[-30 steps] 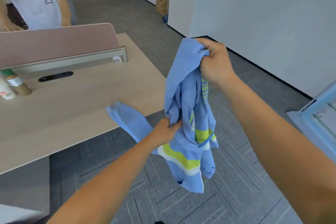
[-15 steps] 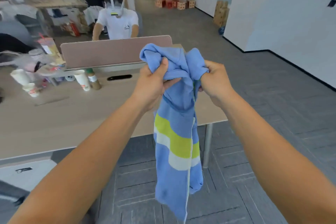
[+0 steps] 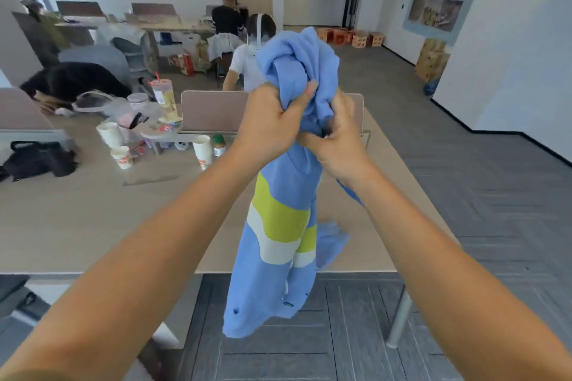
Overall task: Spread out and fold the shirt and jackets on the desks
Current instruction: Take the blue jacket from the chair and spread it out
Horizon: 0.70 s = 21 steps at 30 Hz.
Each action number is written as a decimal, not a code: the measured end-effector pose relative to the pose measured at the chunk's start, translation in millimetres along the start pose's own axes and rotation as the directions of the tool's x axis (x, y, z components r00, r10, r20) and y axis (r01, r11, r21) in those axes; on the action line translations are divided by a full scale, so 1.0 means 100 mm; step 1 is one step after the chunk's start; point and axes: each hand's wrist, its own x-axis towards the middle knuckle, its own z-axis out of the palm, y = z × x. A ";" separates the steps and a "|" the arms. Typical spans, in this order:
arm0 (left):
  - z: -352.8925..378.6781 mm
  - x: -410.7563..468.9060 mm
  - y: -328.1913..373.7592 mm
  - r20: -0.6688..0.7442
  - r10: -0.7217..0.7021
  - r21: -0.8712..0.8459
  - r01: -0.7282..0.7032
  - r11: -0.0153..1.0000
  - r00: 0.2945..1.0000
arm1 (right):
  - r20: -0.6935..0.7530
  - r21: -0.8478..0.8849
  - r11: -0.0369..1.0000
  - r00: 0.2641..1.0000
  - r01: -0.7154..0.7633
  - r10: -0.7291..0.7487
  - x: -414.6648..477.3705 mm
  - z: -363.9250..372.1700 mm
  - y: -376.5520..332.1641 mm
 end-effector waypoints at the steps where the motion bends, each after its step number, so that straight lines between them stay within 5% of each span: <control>1: -0.12 0.07 -0.12 0.000 0.026 0.030 -0.026 0.999 1.000 | 0.005 0.019 1.000 1.000 0.011 -0.011 0.11 0.13 0.00; 5: -0.62 0.33 -0.69 0.137 0.021 -0.005 -0.020 1.000 0.990 | -0.059 -0.144 0.983 0.991 0.113 -0.122 0.64 0.48 0.08; 7: -0.80 0.35 -1.06 0.279 -0.075 -0.189 0.132 0.973 0.957 | -0.082 -0.225 0.965 0.985 0.131 -0.153 0.92 0.56 0.11; 9: -0.84 0.30 -1.54 0.372 -0.200 -0.163 0.276 0.947 0.906 | -0.098 -0.237 0.962 0.982 0.136 -0.163 1.17 0.58 0.12; 12: -0.64 0.13 -2.20 0.565 -0.472 0.018 0.561 0.827 0.677 | -0.128 -0.221 0.966 0.978 0.134 -0.165 1.51 0.59 0.24; 15: -0.32 -0.05 -2.73 0.719 -0.511 0.109 0.650 0.752 0.471 | -0.134 -0.227 0.969 0.982 0.099 -0.132 1.77 0.62 0.51; 21: -0.35 0.07 -3.39 0.608 -0.647 0.288 0.631 0.720 0.460 | -0.207 -0.220 0.971 0.977 -0.099 0.053 2.23 0.56 1.37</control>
